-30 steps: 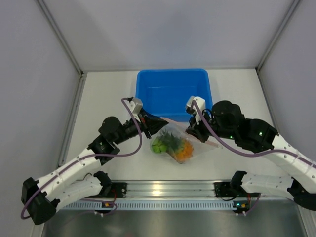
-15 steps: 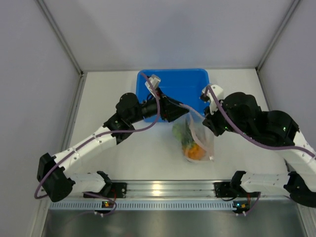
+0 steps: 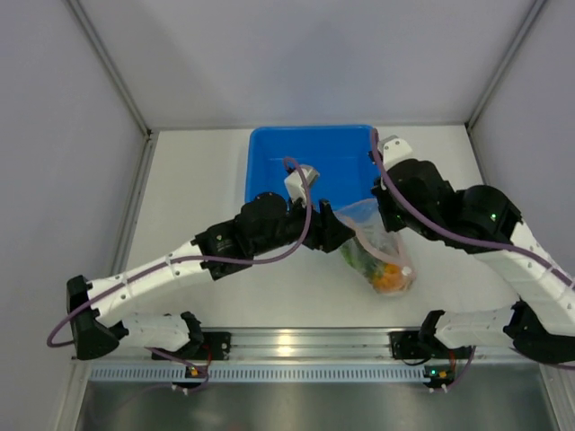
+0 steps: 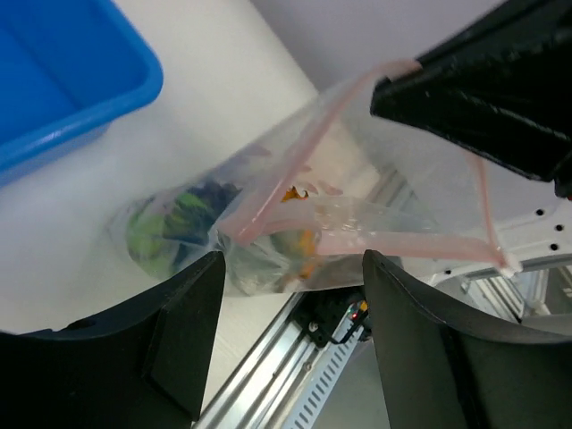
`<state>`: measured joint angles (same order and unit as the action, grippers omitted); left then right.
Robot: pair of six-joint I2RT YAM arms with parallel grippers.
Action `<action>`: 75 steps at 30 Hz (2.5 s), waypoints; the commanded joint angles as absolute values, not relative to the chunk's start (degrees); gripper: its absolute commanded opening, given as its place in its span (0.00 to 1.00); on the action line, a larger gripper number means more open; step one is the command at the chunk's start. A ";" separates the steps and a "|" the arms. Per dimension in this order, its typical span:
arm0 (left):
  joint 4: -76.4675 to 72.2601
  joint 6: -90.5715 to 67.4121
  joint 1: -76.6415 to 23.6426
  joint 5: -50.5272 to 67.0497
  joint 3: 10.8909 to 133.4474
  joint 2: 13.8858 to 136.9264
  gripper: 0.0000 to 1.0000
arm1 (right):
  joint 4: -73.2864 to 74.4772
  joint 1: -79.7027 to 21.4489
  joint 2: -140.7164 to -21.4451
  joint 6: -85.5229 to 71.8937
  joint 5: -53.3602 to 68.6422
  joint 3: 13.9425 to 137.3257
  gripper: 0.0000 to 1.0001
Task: Open the zip-top bag and remove the fake food
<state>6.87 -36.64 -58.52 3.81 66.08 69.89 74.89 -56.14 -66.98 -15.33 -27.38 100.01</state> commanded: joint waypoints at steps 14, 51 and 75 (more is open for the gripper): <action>22.15 -48.07 -68.03 -26.37 67.41 72.95 0.72 | 53.01 -61.34 -69.43 -26.01 -37.88 90.00 0.00; 38.41 -56.70 -66.62 -34.99 48.78 49.13 0.00 | 67.07 -63.28 -65.39 -29.37 -51.70 81.03 0.00; 38.67 -49.99 -66.71 -24.88 72.68 56.05 0.41 | 57.68 -77.07 -82.71 -37.88 -55.81 94.93 0.00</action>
